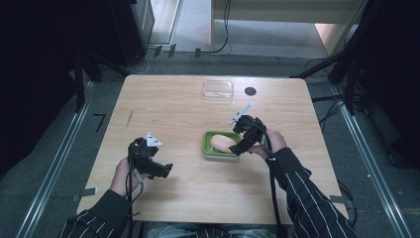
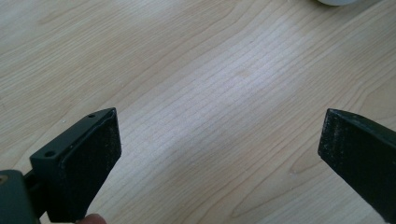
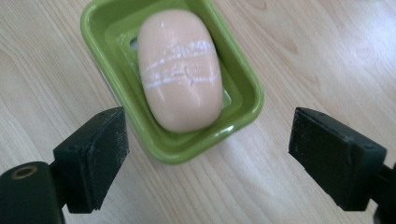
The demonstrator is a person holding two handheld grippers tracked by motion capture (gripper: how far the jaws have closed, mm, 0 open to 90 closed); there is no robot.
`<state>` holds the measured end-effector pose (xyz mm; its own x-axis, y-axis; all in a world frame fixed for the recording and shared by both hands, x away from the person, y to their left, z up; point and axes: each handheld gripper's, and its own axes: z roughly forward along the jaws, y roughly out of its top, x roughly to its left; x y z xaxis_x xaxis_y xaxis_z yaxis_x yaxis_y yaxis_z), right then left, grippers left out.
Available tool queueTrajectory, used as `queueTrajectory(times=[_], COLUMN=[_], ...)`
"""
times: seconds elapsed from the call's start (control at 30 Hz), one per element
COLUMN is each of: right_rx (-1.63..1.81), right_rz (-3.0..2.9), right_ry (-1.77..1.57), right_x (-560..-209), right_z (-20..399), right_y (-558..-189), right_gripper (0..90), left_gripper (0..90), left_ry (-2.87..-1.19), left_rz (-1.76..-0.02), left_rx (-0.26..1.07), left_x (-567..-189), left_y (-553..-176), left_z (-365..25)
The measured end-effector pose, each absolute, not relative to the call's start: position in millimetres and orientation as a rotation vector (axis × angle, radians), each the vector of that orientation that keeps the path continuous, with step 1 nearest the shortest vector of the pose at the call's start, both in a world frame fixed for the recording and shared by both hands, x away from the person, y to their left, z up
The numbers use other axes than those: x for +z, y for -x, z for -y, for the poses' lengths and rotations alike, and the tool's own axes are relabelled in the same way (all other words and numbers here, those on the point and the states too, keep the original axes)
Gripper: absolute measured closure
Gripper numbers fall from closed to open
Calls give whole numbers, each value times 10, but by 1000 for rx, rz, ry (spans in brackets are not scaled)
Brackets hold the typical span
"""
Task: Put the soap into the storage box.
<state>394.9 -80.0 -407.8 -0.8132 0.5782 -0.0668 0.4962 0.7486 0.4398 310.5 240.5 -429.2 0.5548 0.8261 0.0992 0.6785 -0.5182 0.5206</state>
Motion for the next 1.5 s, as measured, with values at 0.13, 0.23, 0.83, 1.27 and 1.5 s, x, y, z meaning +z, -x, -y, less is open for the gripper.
queueTrajectory(times=[0.13, 0.23, 0.83, 1.27, 1.5], right_rx=[607, 599, 565, 528, 505], right_rz=[-2735, -2722, -2667, -2650, -2664], right_ry=[-879, -900, -942, -985, -1017], right_x=[-4073, -4076, -4148, -4276, -4364], right_z=[843, 875, 1081, 1294, 1401], right_y=[-3886, -3834, -3394, -3159, -3017], right_gripper=[127, 128, 122, 116, 114], left_gripper=[0, 0, 0, 0, 0], left_ry=[-2368, -2367, -2365, -2379, -2377], left_rz=[-1219, -1219, -1212, -1205, -1203], left_rx=[471, 473, 472, 475, 471], left_x=[-4293, -4289, -4285, -4285, -4289], left_y=[-3107, -3103, -3102, -3105, -3108], left_z=[-2405, -2405, -2394, -2387, -2377])
